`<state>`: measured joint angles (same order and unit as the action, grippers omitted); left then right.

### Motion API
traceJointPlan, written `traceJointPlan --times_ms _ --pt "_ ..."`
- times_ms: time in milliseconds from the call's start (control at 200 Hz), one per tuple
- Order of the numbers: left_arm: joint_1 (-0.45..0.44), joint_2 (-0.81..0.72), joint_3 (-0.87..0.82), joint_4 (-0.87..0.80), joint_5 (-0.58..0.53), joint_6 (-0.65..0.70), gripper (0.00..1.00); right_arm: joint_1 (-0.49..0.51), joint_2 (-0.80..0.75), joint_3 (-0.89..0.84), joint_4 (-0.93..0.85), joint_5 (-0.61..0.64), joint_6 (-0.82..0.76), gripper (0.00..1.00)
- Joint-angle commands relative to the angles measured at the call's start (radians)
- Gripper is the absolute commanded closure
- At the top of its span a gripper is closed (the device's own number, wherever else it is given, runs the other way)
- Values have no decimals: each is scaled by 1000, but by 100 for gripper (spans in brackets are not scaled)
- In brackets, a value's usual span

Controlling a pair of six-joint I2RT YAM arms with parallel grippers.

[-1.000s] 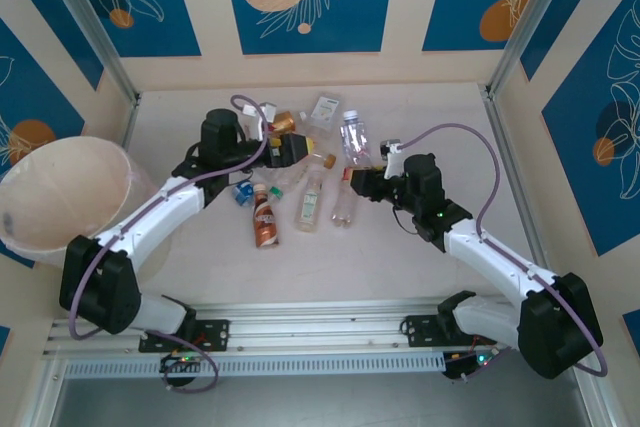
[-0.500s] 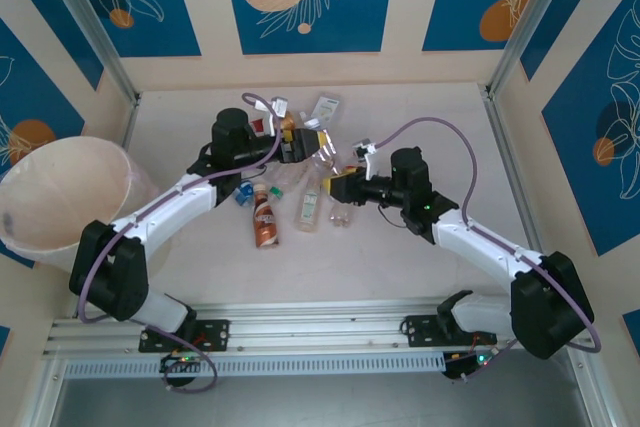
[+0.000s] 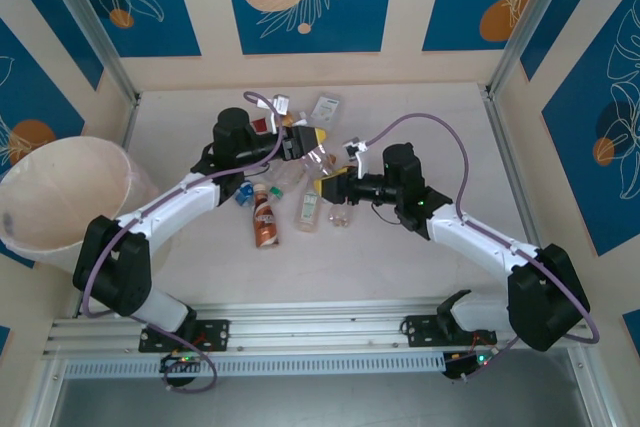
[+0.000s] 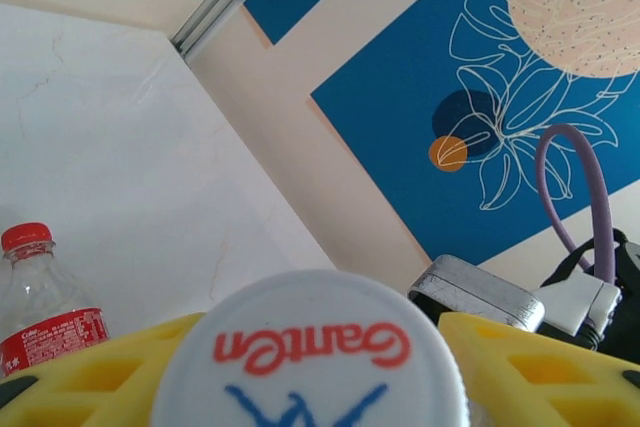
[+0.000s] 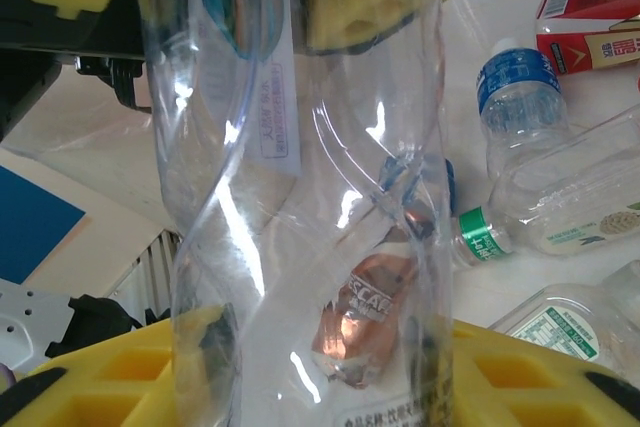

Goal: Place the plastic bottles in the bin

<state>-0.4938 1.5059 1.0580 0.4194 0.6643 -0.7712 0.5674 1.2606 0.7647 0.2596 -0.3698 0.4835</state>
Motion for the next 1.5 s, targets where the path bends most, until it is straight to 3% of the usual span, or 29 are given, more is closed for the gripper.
traceJointPlan --times_ms 0,115,350,470,605,770,990,1135,1250,1385,1495 --pt "-10 -6 15 -4 36 16 49 18 -12 60 19 -48 -28 43" --pt "-8 -11 28 -36 28 27 55 15 -10 70 -5 -56 -40 31" --pt "0 -37 30 -114 -39 81 54 5 -40 81 -55 -54 -74 16" --pt "3 -77 29 -201 -100 148 54 -1 -86 61 -78 18 -90 0" --pt "4 -148 4 -278 -215 225 55 -6 -154 -4 -37 134 -102 0" --pt "9 -254 4 -423 -366 309 55 -18 -205 -45 -72 390 -69 1" --pt "16 -433 74 -666 -649 459 55 -61 -208 -69 -78 422 -13 0" --pt "20 -532 78 -700 -757 512 55 -68 -192 -69 -65 419 13 0" --pt "23 -604 102 -750 -872 567 55 -70 -199 -98 -25 507 81 0" --pt "27 -698 105 -719 -961 632 56 -82 -206 -157 97 522 105 1" --pt "31 -741 124 -688 -1080 692 57 -88 -205 -161 92 551 120 0"
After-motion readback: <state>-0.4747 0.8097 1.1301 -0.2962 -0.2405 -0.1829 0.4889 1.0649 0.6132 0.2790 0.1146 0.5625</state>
